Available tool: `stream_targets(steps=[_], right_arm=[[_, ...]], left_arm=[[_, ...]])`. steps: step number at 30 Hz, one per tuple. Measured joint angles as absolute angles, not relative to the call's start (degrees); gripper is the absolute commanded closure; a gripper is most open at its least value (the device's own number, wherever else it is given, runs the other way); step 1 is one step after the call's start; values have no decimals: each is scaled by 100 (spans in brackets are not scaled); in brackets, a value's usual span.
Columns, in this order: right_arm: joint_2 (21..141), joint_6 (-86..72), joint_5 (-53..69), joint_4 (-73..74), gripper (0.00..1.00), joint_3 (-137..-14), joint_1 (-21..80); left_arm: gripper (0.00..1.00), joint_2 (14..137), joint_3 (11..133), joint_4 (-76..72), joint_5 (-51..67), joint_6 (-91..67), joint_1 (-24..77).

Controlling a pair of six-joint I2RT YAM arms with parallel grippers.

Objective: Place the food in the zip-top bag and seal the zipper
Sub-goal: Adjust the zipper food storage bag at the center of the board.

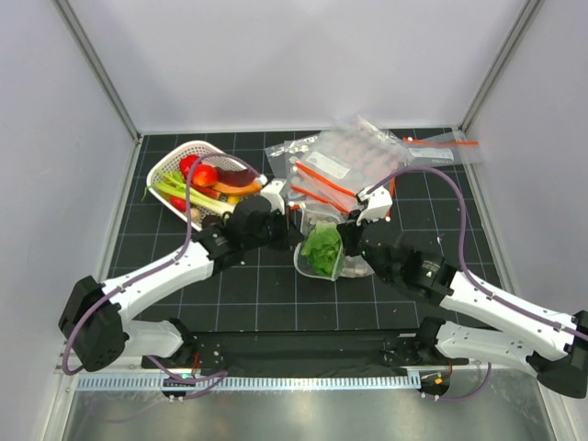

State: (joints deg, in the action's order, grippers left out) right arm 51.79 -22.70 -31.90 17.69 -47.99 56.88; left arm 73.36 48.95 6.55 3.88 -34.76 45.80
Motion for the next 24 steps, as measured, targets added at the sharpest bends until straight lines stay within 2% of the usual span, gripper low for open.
stream_targets(steps=[10,24], right_arm=[[5398,-2274,-3413,1817,99,-4866,5688],[4670,-2211,-3774,1800,99,-4845,5688]], left_arm=[[100,7295,6770,1262,1004,-3907,4580],[100,7456,6768,1662,1041,-3846,4497]])
